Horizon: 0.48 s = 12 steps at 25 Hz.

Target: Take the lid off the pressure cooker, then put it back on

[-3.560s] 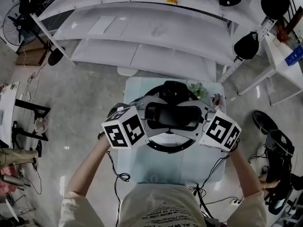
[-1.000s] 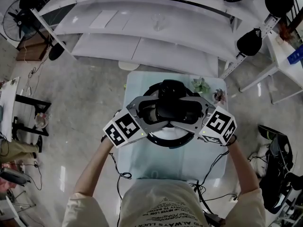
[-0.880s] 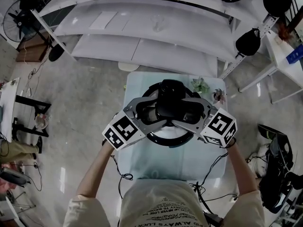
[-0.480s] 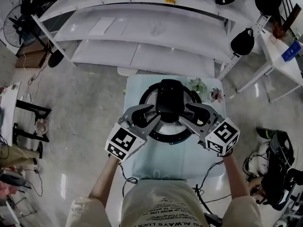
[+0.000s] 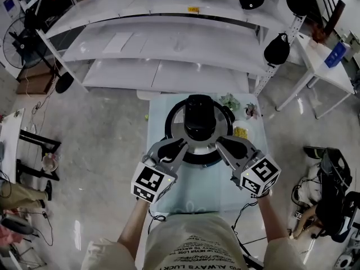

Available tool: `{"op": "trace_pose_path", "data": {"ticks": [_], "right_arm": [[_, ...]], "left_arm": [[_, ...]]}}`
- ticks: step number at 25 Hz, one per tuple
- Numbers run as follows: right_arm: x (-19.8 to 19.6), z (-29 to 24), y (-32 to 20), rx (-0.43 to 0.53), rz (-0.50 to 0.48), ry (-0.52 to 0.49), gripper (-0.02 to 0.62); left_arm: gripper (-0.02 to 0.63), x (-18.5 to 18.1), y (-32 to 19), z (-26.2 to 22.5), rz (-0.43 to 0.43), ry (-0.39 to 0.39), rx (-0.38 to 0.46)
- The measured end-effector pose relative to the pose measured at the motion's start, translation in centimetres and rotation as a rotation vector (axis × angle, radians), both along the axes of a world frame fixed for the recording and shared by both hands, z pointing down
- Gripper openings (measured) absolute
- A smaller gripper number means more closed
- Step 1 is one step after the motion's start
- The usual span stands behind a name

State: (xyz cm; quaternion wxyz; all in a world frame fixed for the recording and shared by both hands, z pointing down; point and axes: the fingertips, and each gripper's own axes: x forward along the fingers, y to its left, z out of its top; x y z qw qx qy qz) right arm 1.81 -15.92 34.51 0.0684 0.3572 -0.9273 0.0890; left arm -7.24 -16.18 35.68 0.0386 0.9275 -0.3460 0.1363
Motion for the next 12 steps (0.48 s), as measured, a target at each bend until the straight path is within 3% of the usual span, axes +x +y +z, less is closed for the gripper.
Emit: {"op": "trace_pose_path", "data": {"ticks": [12], "right_arm": [[2.1,-2.3,4.5,0.058,0.067,-0.087,0.012]], "left_arm": [[0.029,0.4,4.0,-2.8,-0.05,0.066,0.046]]}}
